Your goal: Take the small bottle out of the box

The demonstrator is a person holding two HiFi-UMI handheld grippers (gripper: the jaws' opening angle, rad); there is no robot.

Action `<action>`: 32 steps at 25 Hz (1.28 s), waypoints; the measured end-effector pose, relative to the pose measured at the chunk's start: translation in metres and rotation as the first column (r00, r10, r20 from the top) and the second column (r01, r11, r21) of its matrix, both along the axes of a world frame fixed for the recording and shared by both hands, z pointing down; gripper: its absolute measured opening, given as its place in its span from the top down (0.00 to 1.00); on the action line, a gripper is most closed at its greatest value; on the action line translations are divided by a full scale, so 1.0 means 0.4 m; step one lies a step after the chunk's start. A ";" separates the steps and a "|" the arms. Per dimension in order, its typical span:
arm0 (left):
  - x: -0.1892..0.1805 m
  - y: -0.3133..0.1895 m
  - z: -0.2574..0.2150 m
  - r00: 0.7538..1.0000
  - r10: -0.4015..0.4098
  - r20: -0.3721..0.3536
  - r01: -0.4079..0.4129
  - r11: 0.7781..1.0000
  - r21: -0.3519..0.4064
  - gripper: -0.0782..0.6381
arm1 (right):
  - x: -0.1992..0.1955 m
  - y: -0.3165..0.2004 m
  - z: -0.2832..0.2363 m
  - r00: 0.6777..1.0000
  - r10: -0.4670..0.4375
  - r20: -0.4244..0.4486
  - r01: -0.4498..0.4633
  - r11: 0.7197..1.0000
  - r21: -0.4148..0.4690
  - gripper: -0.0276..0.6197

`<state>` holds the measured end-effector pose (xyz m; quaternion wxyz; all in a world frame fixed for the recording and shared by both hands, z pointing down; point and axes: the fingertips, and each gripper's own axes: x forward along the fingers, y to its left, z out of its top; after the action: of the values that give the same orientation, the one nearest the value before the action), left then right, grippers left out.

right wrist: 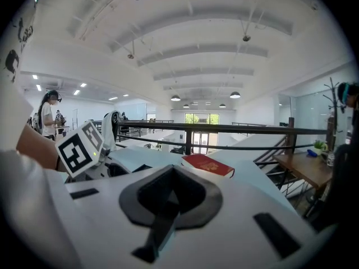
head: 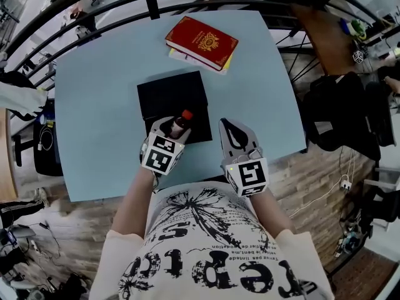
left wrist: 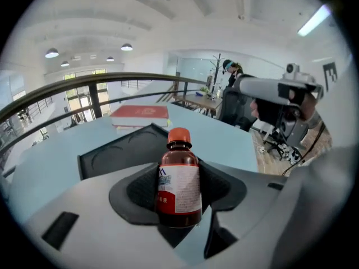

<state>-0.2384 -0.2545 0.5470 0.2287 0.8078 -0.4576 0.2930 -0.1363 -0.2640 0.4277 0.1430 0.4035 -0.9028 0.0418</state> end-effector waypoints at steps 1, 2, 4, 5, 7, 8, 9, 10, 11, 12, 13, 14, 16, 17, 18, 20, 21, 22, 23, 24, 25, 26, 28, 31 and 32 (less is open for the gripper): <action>-0.005 -0.001 -0.031 1.000 -0.013 -0.013 0.014 0.999 0.038 0.57 | -0.006 0.001 -0.006 1.000 -0.006 0.004 0.006 1.000 0.006 0.94; -0.011 -0.003 -0.063 0.999 -0.027 -0.026 0.029 0.997 0.078 0.57 | -0.013 0.002 -0.013 1.000 -0.013 0.008 0.012 1.000 0.012 0.94; -0.028 -0.005 -0.125 0.997 -0.058 -0.052 0.065 0.986 0.154 0.57 | -0.029 0.004 -0.026 0.999 -0.030 0.018 0.030 0.999 0.024 0.94; -0.038 -0.005 -0.157 0.995 -0.073 -0.066 0.085 0.978 0.193 0.57 | -0.038 0.004 -0.033 0.999 -0.040 0.023 0.039 0.999 0.031 0.94; -0.060 0.000 -0.218 0.990 -0.102 -0.094 0.124 0.956 0.267 0.57 | -0.057 0.008 -0.048 0.998 -0.060 0.036 0.059 0.997 0.048 0.94; -0.071 0.005 -0.247 0.987 -0.116 -0.108 0.144 0.942 0.302 0.57 | -0.067 0.011 -0.057 0.996 -0.070 0.046 0.068 0.996 0.058 0.94; -0.084 0.010 -0.275 0.984 -0.131 -0.120 0.165 0.928 0.334 0.57 | -0.076 0.012 -0.066 0.995 -0.080 0.056 0.076 0.995 0.069 0.94; -0.096 0.017 -0.301 0.980 -0.146 -0.132 0.185 0.913 0.364 0.57 | -0.085 0.014 -0.075 0.994 -0.090 0.065 0.085 0.993 0.080 0.94; -0.108 0.025 -0.327 0.977 -0.160 -0.142 0.204 0.897 0.393 0.57 | -0.094 0.015 -0.084 0.992 -0.100 0.072 0.093 0.992 0.091 0.94; -0.120 0.034 -0.353 0.974 -0.172 -0.150 0.220 0.879 0.423 0.57 | -0.104 0.017 -0.095 0.991 -0.111 0.078 0.103 0.989 0.102 0.94; -0.132 0.044 -0.380 0.971 -0.182 -0.157 0.234 0.859 0.455 0.57 | -0.113 0.019 -0.106 0.989 -0.123 0.082 0.113 0.987 0.114 0.94; -0.144 0.055 -0.407 0.968 -0.192 -0.164 0.249 0.836 0.488 0.57 | -0.124 0.020 -0.118 0.987 -0.134 0.087 0.123 0.985 0.125 0.94; -0.169 0.075 -0.460 0.959 -0.211 -0.187 0.280 0.787 0.550 0.57 | -0.143 0.020 -0.137 0.983 -0.153 0.099 0.138 0.980 0.144 0.94; -0.180 0.085 -0.484 0.955 -0.219 -0.201 0.296 0.764 0.574 0.57 | -0.151 0.020 -0.144 0.981 -0.161 0.106 0.144 0.978 0.152 0.94; -0.190 0.096 -0.505 0.950 -0.227 -0.213 0.310 0.745 0.591 0.57 | -0.158 0.020 -0.151 0.979 -0.169 0.112 0.150 0.976 0.160 0.94; -0.208 0.113 -0.535 0.944 -0.239 -0.226 0.328 0.711 0.621 0.57 | -0.172 0.022 -0.166 0.975 -0.186 0.123 0.163 0.971 0.177 0.94; -0.215 0.120 -0.545 0.943 -0.243 -0.227 0.333 0.698 0.634 0.57 | -0.178 0.023 -0.174 0.973 -0.196 0.126 0.171 0.968 0.185 0.94; -0.222 0.125 -0.550 0.941 -0.249 -0.227 0.337 0.686 0.644 0.57 | -0.185 0.024 -0.181 0.970 -0.205 0.129 0.178 0.965 0.192 0.94; -0.230 0.128 -0.554 0.939 -0.254 -0.231 0.343 0.673 0.655 0.57 | -0.191 0.025 -0.188 0.968 -0.214 0.130 0.186 0.962 0.199 0.94; -0.237 0.130 -0.557 0.936 -0.259 -0.238 0.351 0.661 0.663 0.57 | -0.197 0.027 -0.194 0.966 -0.222 0.131 0.192 0.960 0.205 0.94; -0.244 0.131 -0.559 0.933 -0.264 -0.244 0.360 0.653 0.667 0.57 | -0.201 0.029 -0.198 0.965 -0.228 0.130 0.198 0.958 0.209 0.94; -0.249 0.133 -0.559 0.930 -0.270 -0.250 0.367 0.648 0.667 0.57 | -0.205 0.030 -0.201 0.964 -0.232 0.129 0.202 0.956 0.212 0.94; -0.256 0.136 -0.559 0.926 -0.276 -0.256 0.376 0.643 0.667 0.57 | -0.209 0.030 -0.205 0.963 -0.238 0.126 0.207 0.954 0.217 0.94; -0.258 0.137 -0.561 0.925 -0.279 -0.259 0.380 0.635 0.672 0.57 | -0.209 0.029 -0.209 0.963 -0.238 0.124 0.208 0.953 0.221 0.94; -0.258 0.137 -0.562 0.924 -0.279 -0.262 0.382 0.632 0.675 0.57 | -0.209 0.029 -0.209 0.963 -0.239 0.123 0.208 0.952 0.223 0.94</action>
<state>-0.3416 -0.1998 0.3222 -0.0234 0.7518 -0.6589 -0.0092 -0.2199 -0.2525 0.3439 0.0364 0.3068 -0.9503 -0.0394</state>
